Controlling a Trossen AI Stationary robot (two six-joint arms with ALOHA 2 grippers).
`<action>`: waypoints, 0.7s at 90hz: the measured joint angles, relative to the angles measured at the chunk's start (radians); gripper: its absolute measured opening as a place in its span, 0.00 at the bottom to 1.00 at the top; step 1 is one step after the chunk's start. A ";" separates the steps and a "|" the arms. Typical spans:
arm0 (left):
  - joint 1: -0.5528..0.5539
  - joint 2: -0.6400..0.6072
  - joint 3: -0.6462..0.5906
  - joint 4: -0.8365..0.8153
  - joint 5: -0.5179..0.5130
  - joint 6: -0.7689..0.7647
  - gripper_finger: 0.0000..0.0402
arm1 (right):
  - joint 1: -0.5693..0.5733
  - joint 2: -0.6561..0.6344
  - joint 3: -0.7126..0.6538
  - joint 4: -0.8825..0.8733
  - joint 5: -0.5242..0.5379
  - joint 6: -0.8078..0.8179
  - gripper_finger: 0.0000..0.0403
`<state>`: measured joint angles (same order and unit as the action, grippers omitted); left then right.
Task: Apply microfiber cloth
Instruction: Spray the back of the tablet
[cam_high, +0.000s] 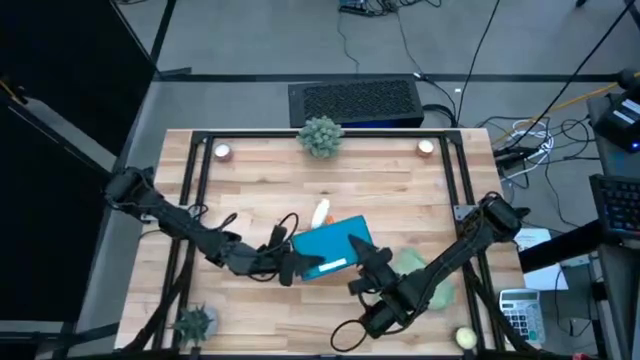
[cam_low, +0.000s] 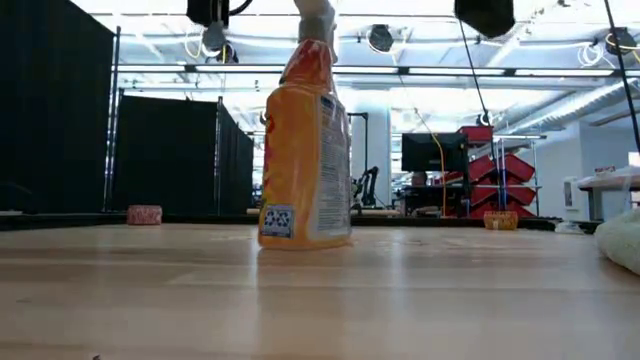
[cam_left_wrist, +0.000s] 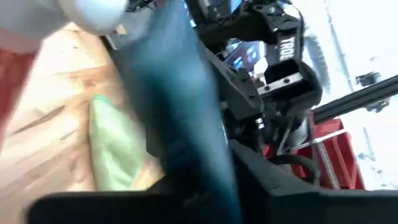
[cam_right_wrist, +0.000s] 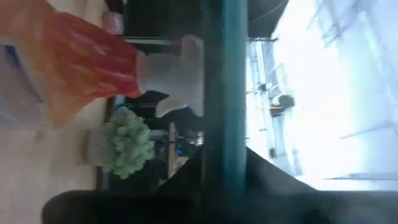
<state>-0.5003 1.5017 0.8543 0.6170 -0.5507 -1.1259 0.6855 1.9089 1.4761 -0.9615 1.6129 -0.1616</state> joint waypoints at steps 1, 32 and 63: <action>-0.002 0.000 0.000 0.001 0.001 0.005 0.04 | 0.003 0.000 0.000 0.000 0.000 0.000 0.09; -0.078 -0.092 -0.004 0.028 -0.118 0.268 0.07 | 0.108 -0.003 0.002 0.005 -0.030 0.019 0.31; -0.117 -0.425 0.000 -0.037 -0.298 0.838 0.05 | 0.162 -0.003 0.000 0.019 -0.062 0.156 0.41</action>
<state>-0.6178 1.0762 0.8547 0.5804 -0.8485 -0.2876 0.8471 1.9064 1.4757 -0.9428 1.5506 -0.0059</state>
